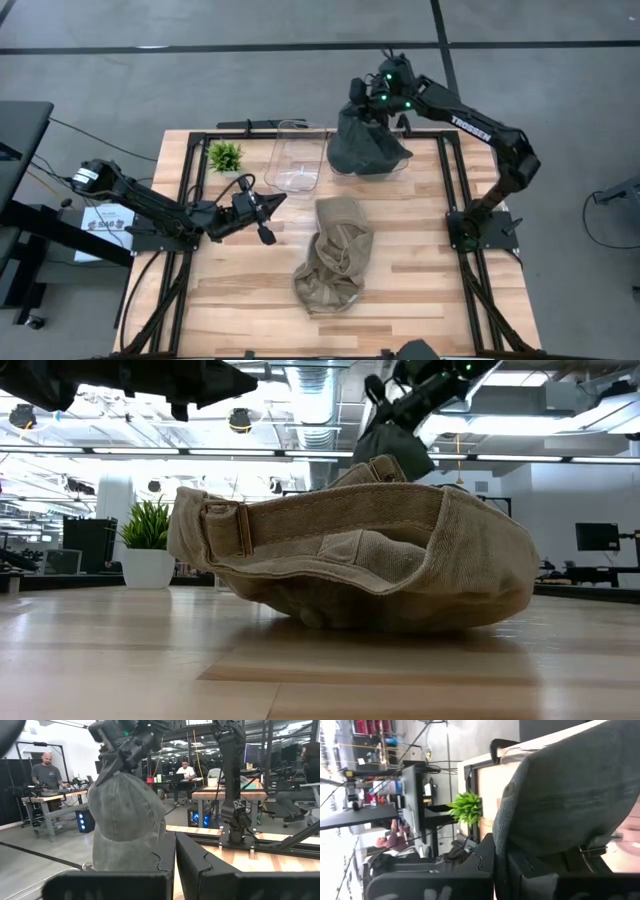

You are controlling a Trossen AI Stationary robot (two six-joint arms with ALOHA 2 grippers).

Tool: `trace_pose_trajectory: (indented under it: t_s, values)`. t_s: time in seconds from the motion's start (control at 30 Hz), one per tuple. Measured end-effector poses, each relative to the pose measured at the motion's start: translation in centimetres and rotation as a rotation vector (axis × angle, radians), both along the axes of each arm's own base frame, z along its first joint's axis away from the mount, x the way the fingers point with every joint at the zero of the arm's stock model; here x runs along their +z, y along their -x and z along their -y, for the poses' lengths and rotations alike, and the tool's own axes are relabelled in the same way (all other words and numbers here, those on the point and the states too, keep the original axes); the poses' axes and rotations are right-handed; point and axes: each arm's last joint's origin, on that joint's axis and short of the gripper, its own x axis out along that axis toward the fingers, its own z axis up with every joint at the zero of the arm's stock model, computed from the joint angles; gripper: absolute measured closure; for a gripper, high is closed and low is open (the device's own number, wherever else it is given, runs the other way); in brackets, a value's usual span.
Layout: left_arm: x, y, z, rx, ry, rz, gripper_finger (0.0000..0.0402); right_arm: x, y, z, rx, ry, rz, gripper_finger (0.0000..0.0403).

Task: Pick & Place hat
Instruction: Put the black cap into the right transparent bin

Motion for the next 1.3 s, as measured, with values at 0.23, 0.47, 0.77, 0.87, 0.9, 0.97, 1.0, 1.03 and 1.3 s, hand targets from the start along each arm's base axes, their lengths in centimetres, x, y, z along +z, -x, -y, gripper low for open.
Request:
trace_pose_trajectory:
  t_s: [0.23,0.47,0.77,0.87,0.9,0.97,1.0,1.03,1.3]
  values:
    - [-0.1,0.0,0.0,0.000,-0.002,-0.007,0.0389,-0.7,0.4,1.2,-0.028,-0.017,-0.016,0.0403]
    - [-0.2,0.0,0.0,0.000,-0.006,-0.017,0.0389,-0.2,1.7,1.8,-0.066,-0.022,-0.019,0.0403]
    - [-0.2,0.0,0.0,0.000,-0.006,-0.018,0.0389,0.0,2.6,1.7,-0.084,-0.039,-0.040,0.0403]
    - [-0.2,0.0,0.0,0.000,-0.006,-0.018,0.0389,-0.3,2.7,1.6,-0.087,-0.055,-0.071,0.0403]
    - [-0.2,0.0,0.0,0.000,-0.006,-0.018,0.0389,-0.4,2.8,1.6,-0.092,-0.059,-0.085,0.0403]
    - [-0.2,0.0,0.0,0.000,-0.006,-0.018,0.0389,-0.6,2.9,1.4,-0.101,-0.073,-0.114,0.0403]
    - [-0.2,0.0,0.0,0.000,-0.006,-0.018,0.0389,-0.7,3.0,1.4,-0.104,-0.080,-0.126,0.0403]
    - [-0.2,0.0,0.0,0.000,-0.006,-0.018,0.0389,-0.8,3.0,1.3,-0.106,-0.079,-0.139,0.0403]
    - [-0.2,0.0,0.0,0.000,-0.006,-0.018,0.0389,-1.2,3.2,1.1,-0.126,-0.067,-0.200,0.0403]
